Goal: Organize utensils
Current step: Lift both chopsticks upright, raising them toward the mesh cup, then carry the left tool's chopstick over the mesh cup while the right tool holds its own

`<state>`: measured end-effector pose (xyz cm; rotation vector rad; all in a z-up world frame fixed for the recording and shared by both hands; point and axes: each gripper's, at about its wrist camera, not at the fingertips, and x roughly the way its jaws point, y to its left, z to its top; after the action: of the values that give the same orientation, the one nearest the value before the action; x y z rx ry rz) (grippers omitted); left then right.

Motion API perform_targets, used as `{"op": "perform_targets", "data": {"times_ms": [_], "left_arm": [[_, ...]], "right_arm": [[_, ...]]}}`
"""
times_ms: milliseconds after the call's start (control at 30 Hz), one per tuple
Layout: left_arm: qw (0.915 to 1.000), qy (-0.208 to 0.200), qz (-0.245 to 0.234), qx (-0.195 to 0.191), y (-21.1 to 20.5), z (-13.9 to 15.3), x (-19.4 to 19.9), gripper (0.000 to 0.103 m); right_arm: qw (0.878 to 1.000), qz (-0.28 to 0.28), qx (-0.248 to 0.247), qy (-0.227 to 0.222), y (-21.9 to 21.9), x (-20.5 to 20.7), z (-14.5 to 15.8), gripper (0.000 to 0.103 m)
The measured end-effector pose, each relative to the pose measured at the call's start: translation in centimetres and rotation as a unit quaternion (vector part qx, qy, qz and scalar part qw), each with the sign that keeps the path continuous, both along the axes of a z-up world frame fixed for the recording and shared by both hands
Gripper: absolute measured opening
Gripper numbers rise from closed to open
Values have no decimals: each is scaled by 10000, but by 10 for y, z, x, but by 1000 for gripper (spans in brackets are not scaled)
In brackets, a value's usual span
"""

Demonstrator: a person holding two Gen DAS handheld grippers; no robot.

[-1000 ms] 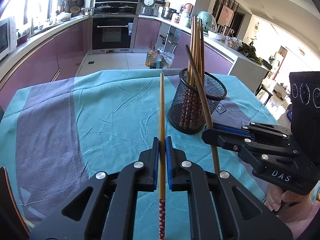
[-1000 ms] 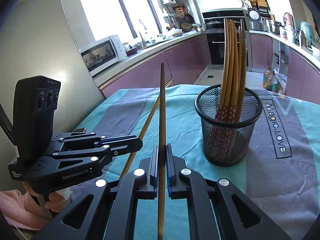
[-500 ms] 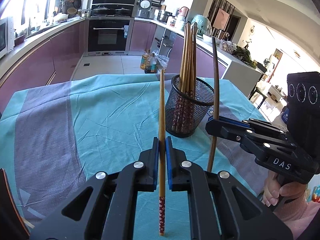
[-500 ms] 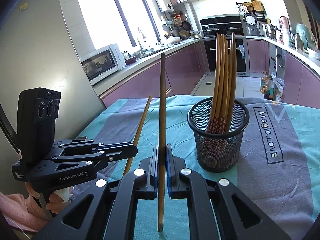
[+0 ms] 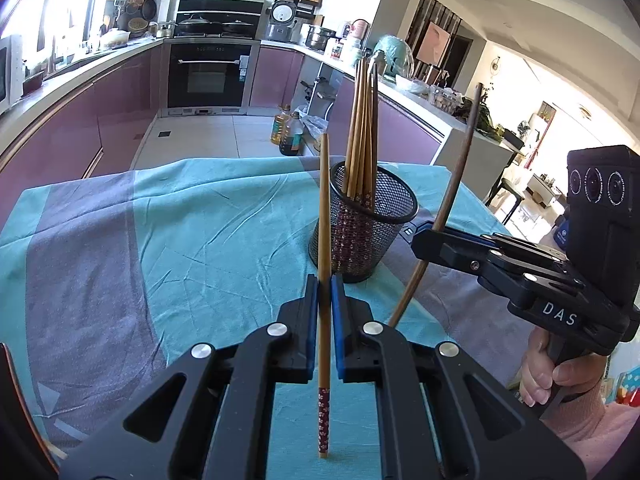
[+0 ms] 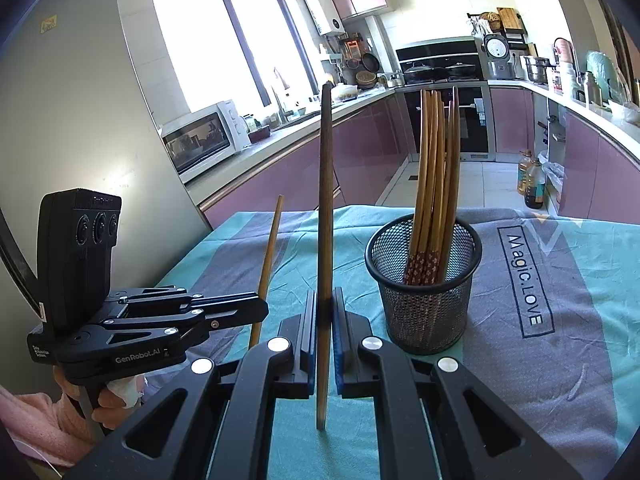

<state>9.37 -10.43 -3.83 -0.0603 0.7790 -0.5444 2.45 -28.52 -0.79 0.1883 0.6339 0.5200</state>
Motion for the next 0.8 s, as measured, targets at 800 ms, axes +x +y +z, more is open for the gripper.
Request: {"op": "perform_targets", "data": {"times_ms": [800], "left_arm": [[9998, -157, -44, -63, -2, 12, 3, 7]], "right_arm": [[9996, -129, 48, -229, -13, 0, 16, 6]]}}
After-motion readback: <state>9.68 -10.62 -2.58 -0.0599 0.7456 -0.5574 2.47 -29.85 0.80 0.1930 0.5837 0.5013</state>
